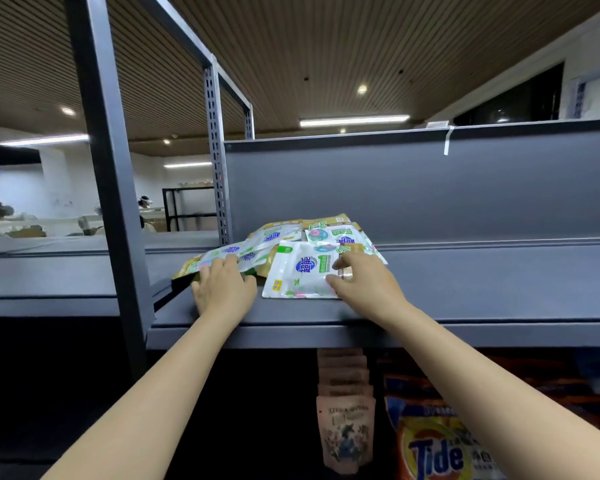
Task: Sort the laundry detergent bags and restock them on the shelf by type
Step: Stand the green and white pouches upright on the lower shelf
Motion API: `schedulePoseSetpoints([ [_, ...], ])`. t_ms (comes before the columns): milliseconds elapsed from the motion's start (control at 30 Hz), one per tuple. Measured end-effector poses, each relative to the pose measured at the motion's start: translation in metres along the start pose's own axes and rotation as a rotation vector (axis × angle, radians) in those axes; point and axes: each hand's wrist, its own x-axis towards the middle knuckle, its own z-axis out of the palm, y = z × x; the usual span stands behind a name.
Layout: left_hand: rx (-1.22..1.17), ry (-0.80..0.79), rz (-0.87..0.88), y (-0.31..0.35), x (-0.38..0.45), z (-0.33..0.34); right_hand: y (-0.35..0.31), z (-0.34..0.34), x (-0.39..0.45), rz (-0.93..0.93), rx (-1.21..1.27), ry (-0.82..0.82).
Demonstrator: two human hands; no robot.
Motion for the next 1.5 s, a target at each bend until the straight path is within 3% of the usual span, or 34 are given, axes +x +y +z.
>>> schedulePoseSetpoints([
  [333,-0.034,0.002,0.057,-0.01,0.057,0.02,-0.006,0.04,0.076,-0.019,-0.314,-0.132],
  [567,0.043,-0.106,-0.013,-0.02,0.074,0.035,-0.004,0.047,0.103,0.044,-0.404,-0.245],
  [733,0.076,-0.108,-0.071,-0.025,0.079,0.033,-0.009,0.046,0.097,0.097,-0.326,-0.096],
  [867,0.045,-0.002,-0.103,-0.022,0.078,0.031,-0.008,0.028,0.084,0.196,-0.263,0.056],
  [1000,0.079,0.232,0.108,-0.005,0.068,0.024,-0.011,0.008,0.071,0.229,-0.177,0.281],
  [1100,0.117,0.303,0.25,0.019,0.052,0.012,-0.015,-0.008,0.059,0.277,-0.091,0.479],
  [1200,0.262,0.239,0.337,0.046,0.03,0.001,-0.019,-0.025,0.045,0.406,0.1,0.619],
  [1267,0.27,0.106,0.391,0.06,0.014,0.001,-0.018,-0.031,0.036,0.438,0.155,0.675],
  [1333,0.139,-0.116,0.429,0.064,0.006,0.005,-0.015,-0.032,0.025,0.384,0.162,0.701],
  [1400,-0.076,-0.304,0.362,0.06,0.003,0.002,-0.01,-0.032,0.015,0.33,0.165,0.683],
  [1500,-0.025,-0.179,0.23,0.038,0.017,-0.001,-0.003,-0.035,0.008,0.355,0.18,0.598],
])
